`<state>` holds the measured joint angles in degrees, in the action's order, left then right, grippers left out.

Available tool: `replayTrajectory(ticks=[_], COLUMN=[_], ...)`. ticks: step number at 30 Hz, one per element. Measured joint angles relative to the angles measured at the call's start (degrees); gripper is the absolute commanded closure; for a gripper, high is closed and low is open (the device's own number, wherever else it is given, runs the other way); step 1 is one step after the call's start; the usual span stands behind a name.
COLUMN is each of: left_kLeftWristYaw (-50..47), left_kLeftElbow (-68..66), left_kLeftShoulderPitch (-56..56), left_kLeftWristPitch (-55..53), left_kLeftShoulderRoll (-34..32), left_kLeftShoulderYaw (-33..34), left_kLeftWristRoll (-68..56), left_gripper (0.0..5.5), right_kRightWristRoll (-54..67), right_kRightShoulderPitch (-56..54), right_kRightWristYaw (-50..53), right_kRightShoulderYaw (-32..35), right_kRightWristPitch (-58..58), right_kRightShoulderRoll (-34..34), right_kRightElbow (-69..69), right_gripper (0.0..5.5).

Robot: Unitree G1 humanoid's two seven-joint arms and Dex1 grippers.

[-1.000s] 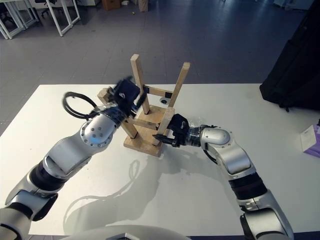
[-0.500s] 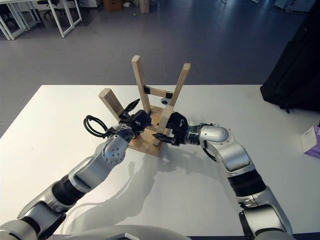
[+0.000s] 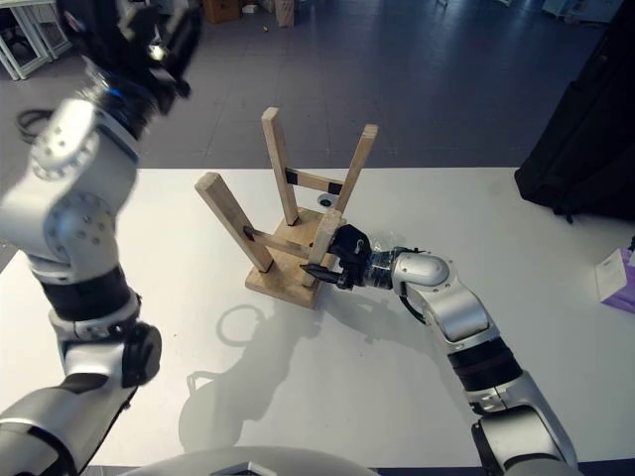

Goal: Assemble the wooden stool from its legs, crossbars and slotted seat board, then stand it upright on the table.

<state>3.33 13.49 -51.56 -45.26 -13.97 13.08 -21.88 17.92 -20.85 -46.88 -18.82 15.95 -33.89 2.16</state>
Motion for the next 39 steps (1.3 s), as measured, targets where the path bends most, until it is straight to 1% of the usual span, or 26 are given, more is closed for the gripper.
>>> replayTrajectory(ticks=[3,5,6,9,13,15,17,18,20,21,22,23,24,25,26,27,28,31,33,35,36,37,39], left_kLeftWristYaw=[1.15,3.10,4.09,5.97,7.37,9.17,10.12,10.16,10.49,11.32,12.04,12.34,12.45,12.49,12.53,12.46,12.17,11.30,11.20,10.93,10.83,10.39,8.62], left_kLeftElbow=[-3.99,-6.02,-6.81,-6.50,-6.66,-8.01,-12.25,-15.73,-20.81,-24.43,-26.48,-26.85,-26.58,-26.41,-26.35,-26.26,-25.94,-22.52,-20.60,-18.15,-17.61,-16.15,-13.87], left_kLeftShoulderPitch=[0.84,9.49,12.80,15.24,15.89,15.18,13.47,11.14,4.02,-1.54,-4.39,-3.70,-0.70,3.86,10.04,14.67,17.95,21.62,21.99,23.95,24.83,26.67,31.29], left_kLeftWristPitch=[-0.60,-1.83,-0.10,5.38,7.55,7.09,2.53,1.63,2.57,4.45,6.23,7.46,7.85,8.06,7.91,7.89,7.90,7.92,7.91,7.65,7.44,7.45,7.63], left_kLeftShoulderRoll=[0.82,3.63,4.31,2.56,1.40,1.23,-0.30,-2.58,-8.53,-14.07,-19.00,-21.37,-22.02,-21.45,-19.48,-17.46,-15.76,-15.17,-14.87,-13.79,-13.31,-12.27,-9.19], left_kLeftShoulderYaw=[0.50,-3.81,-5.93,-10.42,-10.90,-7.93,0.19,5.48,12.28,15.08,16.17,16.11,15.19,12.98,9.78,7.43,5.98,5.22,4.98,4.24,3.81,2.69,0.21], left_kLeftWristRoll=[-1.34,-2.02,-1.43,2.06,2.57,-0.73,-7.86,-11.12,-14.18,-14.44,-13.40,-11.61,-10.26,-8.22,-6.22,-4.69,-3.90,-2.51,-2.24,-1.94,-1.80,-1.33,0.52], left_gripper=[2.80,2.80,2.80,2.80,2.80,2.80,2.80,2.80,2.80,2.80,2.80,2.80,2.80,2.80,2.84,2.84,2.84,2.84,2.84,2.84,2.84,2.84,2.84], right_kRightWristRoll=[0.04,0.04,0.04,0.04,0.05,0.07,0.06,0.05,0.06,0.04,-0.13,-0.33,-0.60,-0.80,-1.13,-2.13,-6.61,-9.36,-11.02,-14.17,-15.39,-16.21,-13.34], right_kRightShoulderPitch=[0.02,0.03,0.07,0.12,0.14,0.14,0.01,-0.35,-1.47,-2.43,-3.66,-4.58,-5.68,-7.17,-8.81,-10.63,-12.18,-11.57,-11.66,-11.66,-11.67,-11.79,-13.24], right_kRightWristYaw=[0.02,0.03,0.11,0.17,0.19,0.10,-0.66,-1.31,-2.97,-4.74,-6.62,-7.68,-8.59,-9.60,-10.48,-11.14,-11.47,-12.24,-13.39,-15.87,-15.51,-12.56,-3.02], right_kRightShoulderYaw=[-0.01,-0.04,-0.08,-0.15,-0.20,-0.21,-0.24,-0.32,-0.44,-0.51,-0.82,-1.16,-1.36,-1.71,-2.10,-2.34,-3.54,-4.14,-3.99,-4.33,-4.14,-2.15,7.49], right_kRightWristPitch=[-0.01,-0.01,0.00,0.02,0.02,0.02,0.00,-0.05,-0.94,-1.83,-2.83,-3.96,-5.14,-6.50,-7.66,-8.60,-8.08,-8.20,-8.35,-8.24,-8.20,-7.02,-0.73], right_kRightShoulderRoll=[-0.01,-0.02,-0.07,-0.27,-0.28,-0.30,-0.71,-0.92,-1.10,-1.19,-1.35,-1.51,-1.63,-1.48,-1.03,-0.52,-0.76,-0.72,-1.15,-4.49,-5.44,-5.84,-4.19], right_kRightElbow=[0.01,0.02,0.07,0.13,0.28,0.29,0.07,-0.25,-1.51,-2.97,-5.05,-6.94,-8.36,-10.23,-12.23,-14.04,-16.95,-21.72,-22.01,-22.48,-22.66,-22.64,-16.20], right_gripper=[3.44,3.44,3.44,3.44,3.44,3.44,3.44,3.44,3.44,3.44,3.44,3.44,3.44,3.44,3.08,2.97,2.75,2.19,2.19,2.19,2.40,2.65,3.06])
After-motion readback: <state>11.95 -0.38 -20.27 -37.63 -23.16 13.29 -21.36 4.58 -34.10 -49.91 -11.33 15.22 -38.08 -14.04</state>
